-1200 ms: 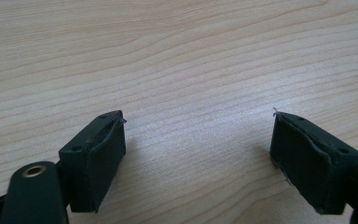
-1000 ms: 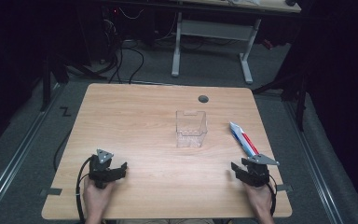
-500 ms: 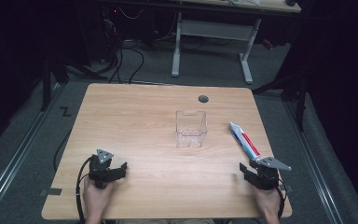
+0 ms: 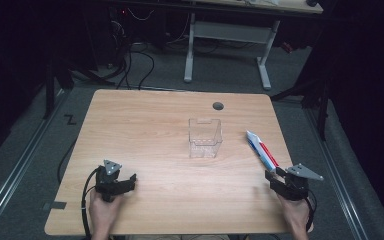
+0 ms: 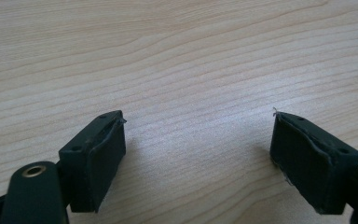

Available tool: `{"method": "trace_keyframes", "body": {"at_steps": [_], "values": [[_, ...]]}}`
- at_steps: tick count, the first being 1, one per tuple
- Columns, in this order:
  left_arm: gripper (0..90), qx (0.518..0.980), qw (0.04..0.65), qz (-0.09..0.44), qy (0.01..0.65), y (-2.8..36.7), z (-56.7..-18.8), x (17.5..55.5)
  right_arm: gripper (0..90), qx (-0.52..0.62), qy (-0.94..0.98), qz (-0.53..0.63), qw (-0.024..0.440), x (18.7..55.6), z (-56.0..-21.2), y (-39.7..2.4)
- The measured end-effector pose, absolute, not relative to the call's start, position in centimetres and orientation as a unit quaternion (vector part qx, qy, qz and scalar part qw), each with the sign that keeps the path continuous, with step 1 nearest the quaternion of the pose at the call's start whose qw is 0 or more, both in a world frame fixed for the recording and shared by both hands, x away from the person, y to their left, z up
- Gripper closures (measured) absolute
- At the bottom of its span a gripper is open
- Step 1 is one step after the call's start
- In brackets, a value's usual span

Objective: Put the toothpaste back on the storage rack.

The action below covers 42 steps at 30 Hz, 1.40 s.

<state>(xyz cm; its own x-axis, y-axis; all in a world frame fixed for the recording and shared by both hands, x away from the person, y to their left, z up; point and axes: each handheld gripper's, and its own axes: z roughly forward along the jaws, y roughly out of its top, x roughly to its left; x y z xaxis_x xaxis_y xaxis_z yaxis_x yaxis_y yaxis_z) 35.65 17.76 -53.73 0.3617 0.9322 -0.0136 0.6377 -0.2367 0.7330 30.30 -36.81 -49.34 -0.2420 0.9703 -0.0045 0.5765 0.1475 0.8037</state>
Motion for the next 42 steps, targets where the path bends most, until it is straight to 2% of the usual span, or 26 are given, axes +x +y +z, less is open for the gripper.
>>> {"method": "trace_keyframes", "body": {"at_steps": [14,42], "values": [[18.3,0.755,0.333,0.221,0.520,17.8,-53.7,35.7,51.5,0.538,0.719,0.327,0.294,33.0,-47.0,-37.3],[18.5,0.755,0.332,0.220,0.520,17.8,-53.7,35.7,51.2,0.513,0.753,0.291,0.293,38.1,-44.0,-36.1]]}}
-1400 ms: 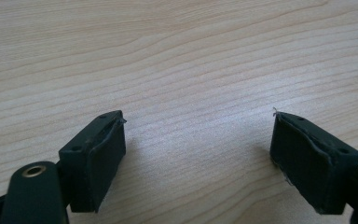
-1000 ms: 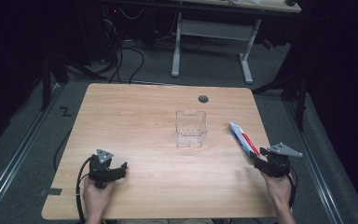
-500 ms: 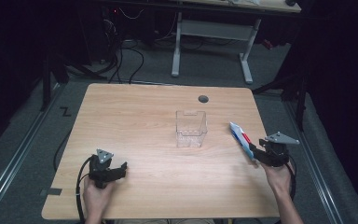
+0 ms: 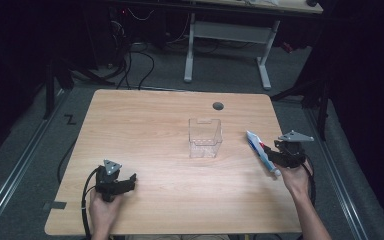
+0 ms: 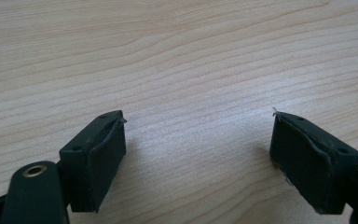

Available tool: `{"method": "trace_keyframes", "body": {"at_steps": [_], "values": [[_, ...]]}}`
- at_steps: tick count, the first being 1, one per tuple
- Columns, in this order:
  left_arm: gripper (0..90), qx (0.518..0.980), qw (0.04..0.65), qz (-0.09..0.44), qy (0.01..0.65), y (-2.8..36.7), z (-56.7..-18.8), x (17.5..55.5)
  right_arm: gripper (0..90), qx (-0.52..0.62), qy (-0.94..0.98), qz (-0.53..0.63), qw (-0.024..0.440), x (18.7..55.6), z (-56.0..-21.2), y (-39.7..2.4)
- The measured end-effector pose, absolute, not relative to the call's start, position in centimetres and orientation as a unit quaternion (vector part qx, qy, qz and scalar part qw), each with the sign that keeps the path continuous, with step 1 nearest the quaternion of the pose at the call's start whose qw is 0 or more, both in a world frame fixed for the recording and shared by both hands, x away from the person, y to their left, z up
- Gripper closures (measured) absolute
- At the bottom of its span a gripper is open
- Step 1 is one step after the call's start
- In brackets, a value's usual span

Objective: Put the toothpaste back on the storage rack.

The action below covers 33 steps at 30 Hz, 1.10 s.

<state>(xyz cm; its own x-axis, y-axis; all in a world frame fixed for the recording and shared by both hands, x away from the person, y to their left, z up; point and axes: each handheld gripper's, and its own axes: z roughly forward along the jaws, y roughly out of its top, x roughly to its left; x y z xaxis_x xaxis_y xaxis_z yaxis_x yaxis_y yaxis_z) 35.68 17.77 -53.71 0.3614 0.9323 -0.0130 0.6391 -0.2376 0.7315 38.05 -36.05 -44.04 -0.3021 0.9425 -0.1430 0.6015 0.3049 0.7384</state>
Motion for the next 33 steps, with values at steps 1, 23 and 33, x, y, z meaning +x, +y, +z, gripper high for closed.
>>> {"method": "trace_keyframes", "body": {"at_steps": [1,23,33], "values": [[18.5,0.755,0.333,0.221,0.520,17.8,-53.7,35.7,51.1,0.512,0.754,0.290,0.292,38.2,-44.0,-36.0],[19.0,0.755,0.333,0.221,0.519,17.8,-53.7,35.7,49.0,0.518,0.780,0.230,0.264,43.2,-44.3,-34.5],[20.3,0.755,0.335,0.221,0.518,17.8,-53.7,35.7,45.9,0.526,0.793,0.186,0.244,45.8,-45.4,-33.8]]}}
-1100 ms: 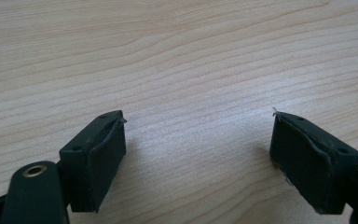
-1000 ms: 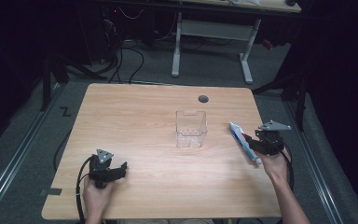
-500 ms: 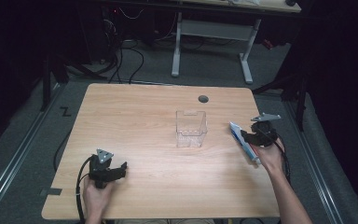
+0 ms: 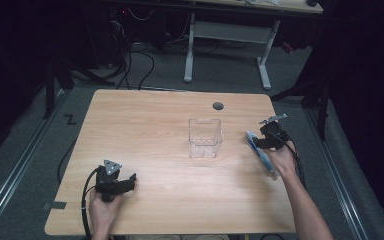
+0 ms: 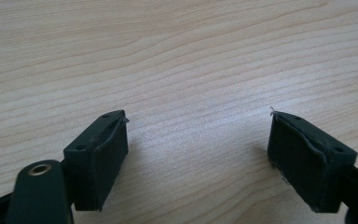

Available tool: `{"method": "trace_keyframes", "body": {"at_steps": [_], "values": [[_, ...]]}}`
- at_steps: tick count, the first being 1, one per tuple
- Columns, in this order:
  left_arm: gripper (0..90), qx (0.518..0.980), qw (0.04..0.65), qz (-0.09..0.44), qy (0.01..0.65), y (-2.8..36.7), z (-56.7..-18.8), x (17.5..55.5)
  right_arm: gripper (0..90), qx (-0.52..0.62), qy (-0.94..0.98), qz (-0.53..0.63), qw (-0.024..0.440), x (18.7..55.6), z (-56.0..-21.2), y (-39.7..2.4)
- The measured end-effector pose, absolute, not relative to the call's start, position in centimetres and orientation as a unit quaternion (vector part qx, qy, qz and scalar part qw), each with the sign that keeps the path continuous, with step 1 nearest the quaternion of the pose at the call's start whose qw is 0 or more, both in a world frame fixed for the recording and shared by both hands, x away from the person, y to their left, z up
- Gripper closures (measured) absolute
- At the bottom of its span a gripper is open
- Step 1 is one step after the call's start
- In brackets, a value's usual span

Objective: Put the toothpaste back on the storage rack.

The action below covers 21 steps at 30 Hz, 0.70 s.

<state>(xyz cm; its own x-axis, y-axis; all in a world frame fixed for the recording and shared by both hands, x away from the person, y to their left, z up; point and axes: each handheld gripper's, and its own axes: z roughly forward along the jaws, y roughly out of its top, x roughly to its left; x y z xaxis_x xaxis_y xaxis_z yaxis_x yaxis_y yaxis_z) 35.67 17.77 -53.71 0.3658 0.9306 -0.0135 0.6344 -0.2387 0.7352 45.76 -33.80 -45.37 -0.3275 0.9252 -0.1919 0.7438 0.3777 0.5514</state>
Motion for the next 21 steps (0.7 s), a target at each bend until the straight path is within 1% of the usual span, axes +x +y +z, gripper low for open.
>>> {"method": "trace_keyframes", "body": {"at_steps": [11,21], "values": [[20.7,0.755,0.336,0.221,0.517,17.8,-53.7,35.7,44.1,0.542,0.798,0.146,0.219,47.5,-47.3,-33.8],[21.0,0.756,0.336,0.221,0.516,17.8,-53.7,35.6,46.9,0.560,0.795,0.129,0.195,48.6,-48.8,-33.8]]}}
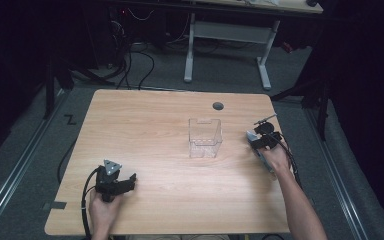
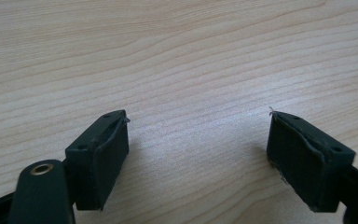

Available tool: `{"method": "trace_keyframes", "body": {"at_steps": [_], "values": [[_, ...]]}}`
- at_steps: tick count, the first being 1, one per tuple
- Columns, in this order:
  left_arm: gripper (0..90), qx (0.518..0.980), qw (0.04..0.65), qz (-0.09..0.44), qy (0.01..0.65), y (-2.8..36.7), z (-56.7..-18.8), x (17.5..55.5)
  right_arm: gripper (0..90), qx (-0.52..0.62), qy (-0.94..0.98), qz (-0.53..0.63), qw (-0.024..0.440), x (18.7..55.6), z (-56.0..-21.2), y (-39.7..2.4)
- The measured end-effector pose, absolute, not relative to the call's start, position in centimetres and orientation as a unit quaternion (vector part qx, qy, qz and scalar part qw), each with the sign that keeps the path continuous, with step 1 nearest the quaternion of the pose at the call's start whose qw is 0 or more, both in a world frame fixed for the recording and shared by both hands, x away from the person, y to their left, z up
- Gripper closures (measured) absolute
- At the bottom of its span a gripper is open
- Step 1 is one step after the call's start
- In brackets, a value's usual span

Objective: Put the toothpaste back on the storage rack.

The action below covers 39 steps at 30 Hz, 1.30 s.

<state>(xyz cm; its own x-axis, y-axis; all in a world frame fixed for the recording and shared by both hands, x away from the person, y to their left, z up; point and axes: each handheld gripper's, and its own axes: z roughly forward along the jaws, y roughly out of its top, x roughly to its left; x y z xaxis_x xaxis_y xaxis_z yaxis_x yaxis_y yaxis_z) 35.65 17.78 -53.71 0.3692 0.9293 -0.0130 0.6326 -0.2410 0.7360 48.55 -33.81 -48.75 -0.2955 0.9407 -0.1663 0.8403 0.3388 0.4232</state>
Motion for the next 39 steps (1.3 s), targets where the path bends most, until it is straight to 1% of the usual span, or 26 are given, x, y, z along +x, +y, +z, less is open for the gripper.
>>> {"method": "trace_keyframes", "body": {"at_steps": [5,7,10,13,21,26,28,31,35,39], "values": [[21.0,0.756,0.336,0.221,0.517,17.8,-53.7,35.6,54.1,0.550,0.801,0.122,0.202,48.8,-49.1,-33.0],[21.0,0.756,0.336,0.221,0.517,17.8,-53.7,35.6,54.4,0.549,0.802,0.109,0.209,48.9,-49.4,-32.6],[21.1,0.756,0.336,0.221,0.517,17.8,-53.7,35.6,55.9,0.554,0.800,0.112,0.204,49.0,-49.4,-32.6],[21.1,0.756,0.336,0.221,0.517,17.8,-53.7,35.6,56.6,0.558,0.799,0.115,0.193,49.0,-49.4,-32.9],[21.2,0.756,0.336,0.221,0.517,17.8,-53.7,35.6,57.7,0.554,0.805,0.099,0.188,49.3,-49.5,-32.7],[21.3,0.756,0.336,0.221,0.517,17.8,-53.7,35.6,57.5,0.567,0.803,0.089,0.164,49.9,-49.3,-32.7],[21.3,0.755,0.336,0.221,0.517,17.8,-53.7,35.6,57.2,0.569,0.802,0.083,0.163,50.0,-49.3,-32.7],[21.3,0.755,0.336,0.221,0.517,17.8,-53.7,35.6,57.2,0.585,0.792,0.096,0.148,50.2,-49.3,-33.1],[21.3,0.755,0.336,0.221,0.517,17.8,-53.7,35.6,60.6,0.589,0.790,0.104,0.136,50.2,-49.3,-33.3],[21.3,0.755,0.336,0.221,0.517,17.8,-53.7,35.6,66.1,0.581,0.796,0.099,0.140,50.0,-49.2,-33.0]]}}
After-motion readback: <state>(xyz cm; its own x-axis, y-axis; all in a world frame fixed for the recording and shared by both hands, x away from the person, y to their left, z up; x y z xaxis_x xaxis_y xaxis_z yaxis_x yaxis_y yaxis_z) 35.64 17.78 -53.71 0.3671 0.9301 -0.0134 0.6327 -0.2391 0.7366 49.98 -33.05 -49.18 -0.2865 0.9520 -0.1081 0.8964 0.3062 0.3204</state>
